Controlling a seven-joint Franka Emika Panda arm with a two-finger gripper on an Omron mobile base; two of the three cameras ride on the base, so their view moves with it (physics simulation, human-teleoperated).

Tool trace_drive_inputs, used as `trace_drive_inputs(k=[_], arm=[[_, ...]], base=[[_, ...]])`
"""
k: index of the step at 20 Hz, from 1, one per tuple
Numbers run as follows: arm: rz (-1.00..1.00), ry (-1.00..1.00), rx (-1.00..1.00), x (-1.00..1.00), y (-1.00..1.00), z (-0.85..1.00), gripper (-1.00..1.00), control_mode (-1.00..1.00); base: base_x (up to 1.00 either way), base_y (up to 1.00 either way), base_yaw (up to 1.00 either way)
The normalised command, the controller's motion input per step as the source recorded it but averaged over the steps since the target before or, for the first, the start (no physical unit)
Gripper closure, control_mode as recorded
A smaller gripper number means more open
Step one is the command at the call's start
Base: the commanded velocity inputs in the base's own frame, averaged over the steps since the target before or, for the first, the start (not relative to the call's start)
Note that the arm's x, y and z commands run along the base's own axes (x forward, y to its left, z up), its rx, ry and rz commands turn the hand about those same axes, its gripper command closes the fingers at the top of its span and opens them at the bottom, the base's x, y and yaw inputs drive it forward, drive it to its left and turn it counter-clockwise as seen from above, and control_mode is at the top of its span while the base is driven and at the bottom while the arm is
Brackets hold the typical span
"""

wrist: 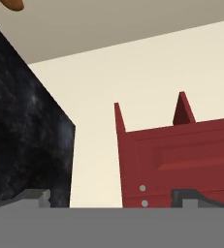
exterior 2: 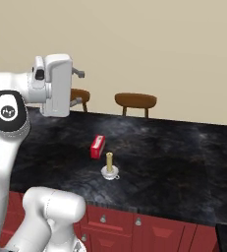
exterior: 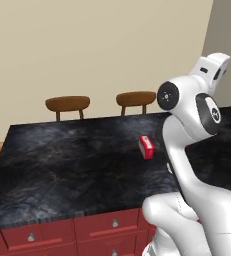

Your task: Pick the jar and candle from the dining table and place them in the open cabinet. Close the cabinet after placing the objects.

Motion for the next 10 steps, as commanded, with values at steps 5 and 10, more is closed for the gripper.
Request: trace_drive_inputs(k=[5,10], arm=[[0.00,0.00,0.00,0.00,0.00,0.00,-1.00,1.00],[0.00,0.00,0.01,0.03,-0.02,0.00,-1.00,-1.00]], base=[[0.01,0.00,0.00],[0.02,0.00,0.00]])
